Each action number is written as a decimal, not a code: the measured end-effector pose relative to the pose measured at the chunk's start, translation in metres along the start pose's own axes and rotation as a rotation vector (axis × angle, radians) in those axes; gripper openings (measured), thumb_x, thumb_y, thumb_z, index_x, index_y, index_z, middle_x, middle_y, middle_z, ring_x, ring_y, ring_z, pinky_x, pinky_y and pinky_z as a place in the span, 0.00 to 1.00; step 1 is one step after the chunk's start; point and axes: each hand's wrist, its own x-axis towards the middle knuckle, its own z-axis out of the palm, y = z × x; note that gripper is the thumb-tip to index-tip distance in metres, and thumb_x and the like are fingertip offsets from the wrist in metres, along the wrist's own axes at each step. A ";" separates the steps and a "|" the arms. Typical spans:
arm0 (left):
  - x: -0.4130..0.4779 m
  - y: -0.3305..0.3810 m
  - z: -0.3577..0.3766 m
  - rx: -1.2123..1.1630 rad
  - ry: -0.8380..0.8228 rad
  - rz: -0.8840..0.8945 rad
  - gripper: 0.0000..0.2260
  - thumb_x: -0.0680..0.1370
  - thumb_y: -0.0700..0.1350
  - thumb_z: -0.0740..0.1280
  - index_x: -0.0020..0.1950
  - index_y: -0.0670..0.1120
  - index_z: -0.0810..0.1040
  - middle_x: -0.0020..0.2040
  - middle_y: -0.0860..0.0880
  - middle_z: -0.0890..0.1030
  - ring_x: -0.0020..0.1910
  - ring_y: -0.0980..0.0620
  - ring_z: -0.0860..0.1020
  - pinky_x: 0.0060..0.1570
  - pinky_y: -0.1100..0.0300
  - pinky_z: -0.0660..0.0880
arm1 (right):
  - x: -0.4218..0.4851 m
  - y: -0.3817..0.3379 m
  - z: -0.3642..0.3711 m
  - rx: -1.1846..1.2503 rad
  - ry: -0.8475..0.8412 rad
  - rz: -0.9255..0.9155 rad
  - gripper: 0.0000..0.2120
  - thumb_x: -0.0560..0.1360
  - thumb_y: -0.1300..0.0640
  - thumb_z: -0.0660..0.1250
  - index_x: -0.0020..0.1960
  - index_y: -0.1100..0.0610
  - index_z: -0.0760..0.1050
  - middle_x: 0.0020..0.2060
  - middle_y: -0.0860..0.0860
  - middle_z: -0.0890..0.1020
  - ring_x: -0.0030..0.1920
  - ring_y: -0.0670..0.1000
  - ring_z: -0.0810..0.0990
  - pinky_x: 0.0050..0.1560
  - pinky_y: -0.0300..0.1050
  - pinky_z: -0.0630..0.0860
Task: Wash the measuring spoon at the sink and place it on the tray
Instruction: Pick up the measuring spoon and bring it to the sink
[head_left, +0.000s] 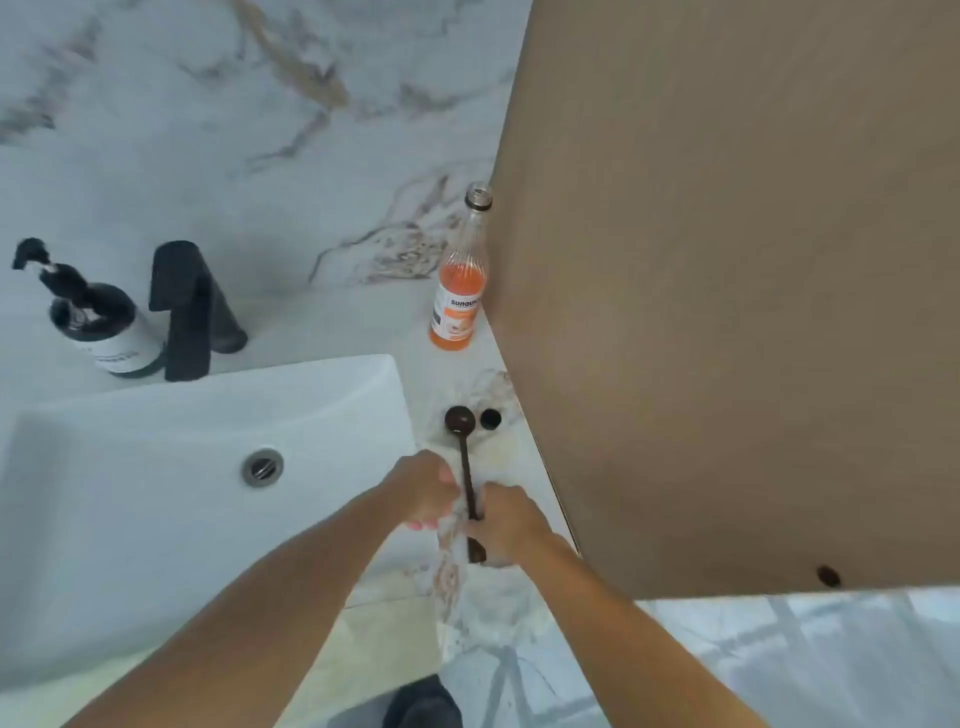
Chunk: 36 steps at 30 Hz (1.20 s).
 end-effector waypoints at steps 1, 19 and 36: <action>0.010 0.005 0.001 -0.055 0.066 0.012 0.08 0.77 0.45 0.65 0.52 0.45 0.80 0.44 0.43 0.86 0.40 0.45 0.86 0.43 0.52 0.84 | 0.006 0.002 0.003 0.042 0.036 -0.006 0.12 0.75 0.47 0.66 0.46 0.55 0.70 0.47 0.55 0.81 0.42 0.55 0.77 0.40 0.46 0.72; 0.018 0.002 -0.009 -1.027 0.161 -0.066 0.05 0.76 0.39 0.71 0.51 0.41 0.81 0.40 0.42 0.81 0.37 0.44 0.79 0.41 0.53 0.80 | 0.012 -0.007 0.008 0.238 0.187 -0.181 0.11 0.78 0.50 0.65 0.39 0.50 0.67 0.35 0.46 0.74 0.33 0.45 0.71 0.32 0.36 0.69; -0.063 -0.146 -0.075 -1.236 0.576 -0.017 0.05 0.81 0.37 0.62 0.51 0.39 0.78 0.40 0.40 0.83 0.31 0.45 0.78 0.36 0.53 0.79 | 0.023 -0.169 0.015 0.605 -0.209 -0.304 0.05 0.76 0.55 0.67 0.44 0.55 0.78 0.38 0.50 0.80 0.33 0.50 0.78 0.35 0.44 0.75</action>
